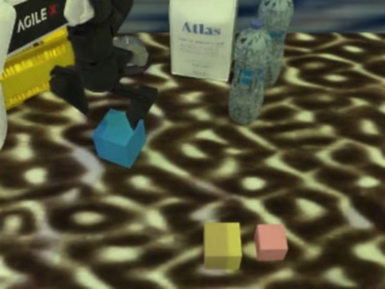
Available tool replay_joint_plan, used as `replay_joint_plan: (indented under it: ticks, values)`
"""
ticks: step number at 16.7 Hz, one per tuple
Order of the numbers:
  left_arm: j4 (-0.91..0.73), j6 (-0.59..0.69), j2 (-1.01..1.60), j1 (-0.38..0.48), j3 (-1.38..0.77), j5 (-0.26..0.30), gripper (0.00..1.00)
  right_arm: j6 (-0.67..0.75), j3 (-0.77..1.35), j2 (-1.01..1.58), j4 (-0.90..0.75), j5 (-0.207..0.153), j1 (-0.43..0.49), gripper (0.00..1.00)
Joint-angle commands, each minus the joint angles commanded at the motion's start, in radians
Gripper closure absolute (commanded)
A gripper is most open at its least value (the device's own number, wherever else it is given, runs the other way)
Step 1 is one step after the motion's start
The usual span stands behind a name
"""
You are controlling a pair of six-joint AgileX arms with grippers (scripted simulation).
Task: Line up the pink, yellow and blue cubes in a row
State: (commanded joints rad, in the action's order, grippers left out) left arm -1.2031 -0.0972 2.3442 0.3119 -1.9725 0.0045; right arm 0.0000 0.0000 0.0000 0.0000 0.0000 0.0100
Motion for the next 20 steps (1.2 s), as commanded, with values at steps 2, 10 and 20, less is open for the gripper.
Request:
replay_joint_plan:
  ticks: [2, 10, 20]
  values:
    - [0.076, 0.0, 0.023, 0.001, 0.048, 0.0, 0.0, 0.0, 0.0, 0.0, 0.0, 0.0, 0.0, 0.0]
    - [0.252, 0.0, 0.083, 0.001, 0.165, 0.001, 0.0, 0.0, 0.0, 0.0, 0.0, 0.0, 0.0, 0.0]
    - [0.252, 0.0, 0.083, 0.001, 0.165, 0.001, 0.68, 0.0, 0.0, 0.0, 0.0, 0.0, 0.0, 0.0]
